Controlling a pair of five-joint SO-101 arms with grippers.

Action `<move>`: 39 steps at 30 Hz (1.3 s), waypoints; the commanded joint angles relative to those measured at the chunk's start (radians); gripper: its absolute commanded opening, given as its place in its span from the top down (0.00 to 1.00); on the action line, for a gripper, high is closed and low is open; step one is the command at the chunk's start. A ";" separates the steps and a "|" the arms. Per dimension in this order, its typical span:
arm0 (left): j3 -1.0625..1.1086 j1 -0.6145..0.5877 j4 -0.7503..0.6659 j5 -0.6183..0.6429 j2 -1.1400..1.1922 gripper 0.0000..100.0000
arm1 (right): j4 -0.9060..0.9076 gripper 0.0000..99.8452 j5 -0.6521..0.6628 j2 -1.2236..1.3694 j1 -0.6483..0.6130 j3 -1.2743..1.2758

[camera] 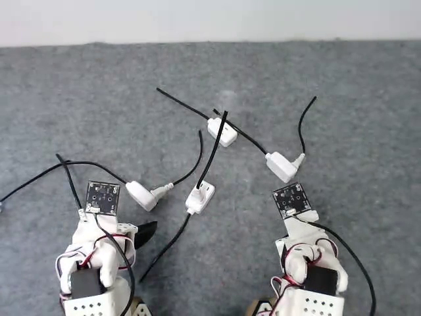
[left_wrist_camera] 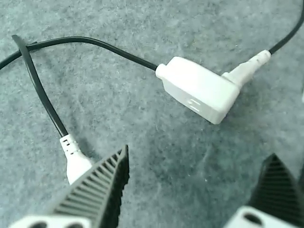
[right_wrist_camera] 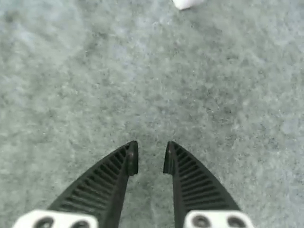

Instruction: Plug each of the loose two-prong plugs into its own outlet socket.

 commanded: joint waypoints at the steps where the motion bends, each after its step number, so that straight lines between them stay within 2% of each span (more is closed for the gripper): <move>1: -0.005 -0.003 0.006 0.014 -0.011 0.59 | 0.015 0.91 0.015 -0.008 -0.041 0.021; 39: -0.005 -0.003 0.006 0.014 -0.011 0.59 | 0.016 0.91 0.017 -0.008 -0.059 0.021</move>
